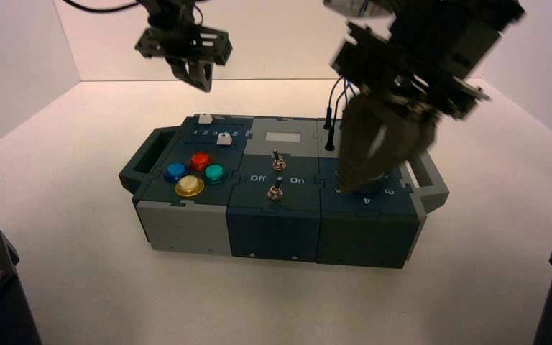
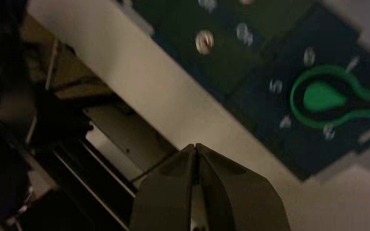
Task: Rotate the box counterclockwise.
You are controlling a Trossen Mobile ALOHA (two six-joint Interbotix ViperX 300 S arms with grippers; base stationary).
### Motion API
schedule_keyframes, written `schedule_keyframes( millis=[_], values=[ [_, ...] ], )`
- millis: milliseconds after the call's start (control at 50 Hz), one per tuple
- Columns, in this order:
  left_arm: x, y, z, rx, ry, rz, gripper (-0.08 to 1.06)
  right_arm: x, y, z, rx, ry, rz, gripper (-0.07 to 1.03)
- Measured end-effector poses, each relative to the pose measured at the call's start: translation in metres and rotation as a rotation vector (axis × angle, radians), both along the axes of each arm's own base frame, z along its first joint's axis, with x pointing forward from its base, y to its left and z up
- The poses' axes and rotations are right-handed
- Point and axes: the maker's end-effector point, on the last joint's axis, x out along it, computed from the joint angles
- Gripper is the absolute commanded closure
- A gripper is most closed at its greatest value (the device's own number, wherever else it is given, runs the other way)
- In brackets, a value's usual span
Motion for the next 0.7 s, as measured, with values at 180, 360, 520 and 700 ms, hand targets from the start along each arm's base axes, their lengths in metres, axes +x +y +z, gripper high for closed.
schedule_keyframes(
  millis=[180,360,520,700],
  values=[
    [0.005,-0.002,-0.010,0.005,0.018,0.002,1.00,-0.009,-0.011,-0.011,-0.030,0.044,-0.015,0.99],
    [0.010,-0.008,-0.009,0.001,0.016,-0.004,1.00,-0.009,-0.018,-0.024,-0.086,0.095,-0.038,0.99],
    [0.010,-0.014,-0.011,0.005,0.026,-0.016,1.00,-0.011,-0.018,-0.035,-0.135,0.135,-0.036,0.99],
    [0.009,-0.019,-0.013,0.009,0.035,-0.027,1.00,-0.011,-0.019,-0.051,-0.202,0.188,-0.035,0.99]
  ],
)
